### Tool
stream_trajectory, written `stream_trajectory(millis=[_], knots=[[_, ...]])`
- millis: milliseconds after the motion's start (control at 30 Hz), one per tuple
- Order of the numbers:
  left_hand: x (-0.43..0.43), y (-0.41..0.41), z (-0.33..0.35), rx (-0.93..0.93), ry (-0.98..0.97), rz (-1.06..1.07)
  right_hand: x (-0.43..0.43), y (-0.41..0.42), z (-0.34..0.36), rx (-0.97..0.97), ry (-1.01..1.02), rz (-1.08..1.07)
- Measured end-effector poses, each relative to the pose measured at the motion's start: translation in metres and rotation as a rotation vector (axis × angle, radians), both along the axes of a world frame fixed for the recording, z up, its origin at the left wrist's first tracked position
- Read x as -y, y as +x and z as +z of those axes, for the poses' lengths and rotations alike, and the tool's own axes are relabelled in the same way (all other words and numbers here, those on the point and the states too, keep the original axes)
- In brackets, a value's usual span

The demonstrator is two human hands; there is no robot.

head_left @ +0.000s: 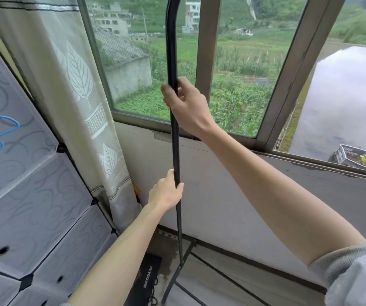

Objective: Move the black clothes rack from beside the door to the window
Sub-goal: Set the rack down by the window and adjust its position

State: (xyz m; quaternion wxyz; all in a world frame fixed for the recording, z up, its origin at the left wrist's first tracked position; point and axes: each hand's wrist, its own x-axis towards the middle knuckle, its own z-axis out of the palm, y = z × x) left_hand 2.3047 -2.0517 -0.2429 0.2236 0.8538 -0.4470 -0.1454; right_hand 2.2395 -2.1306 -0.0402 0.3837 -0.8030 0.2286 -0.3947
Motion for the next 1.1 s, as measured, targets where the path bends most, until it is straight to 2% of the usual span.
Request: stream_trajectory(millis=[133,200,333,533,700,933,1100], knots=[[-0.022,-0.029,-0.015,0.016,-0.009,0.072,0.004,-0.065,-0.045,-0.095,-0.03,-0.072],[-0.036,-0.054,-0.028,-0.005,0.048,0.02,0.001,-0.113,-0.079,-0.131,-0.016,-0.171],[-0.044,-0.12,-0.048,-0.065,0.149,-0.215,-0.02,-0.226,-0.153,-0.259,0.048,-0.355],[-0.018,-0.269,-0.039,0.022,0.093,-0.607,-0.086,-0.414,-0.223,-0.518,0.163,-0.599],[-0.02,-0.432,-0.029,0.071,0.013,-0.844,-0.145,-0.574,-0.231,-0.554,0.212,-0.819],[-0.073,-0.67,-0.012,-0.035,0.003,-1.085,-0.229,-0.788,-0.207,-0.442,0.289,-1.138],[-0.082,-0.807,0.011,-0.091,-0.062,-1.213,-0.257,-0.905,-0.176,-0.365,0.279,-1.292]])
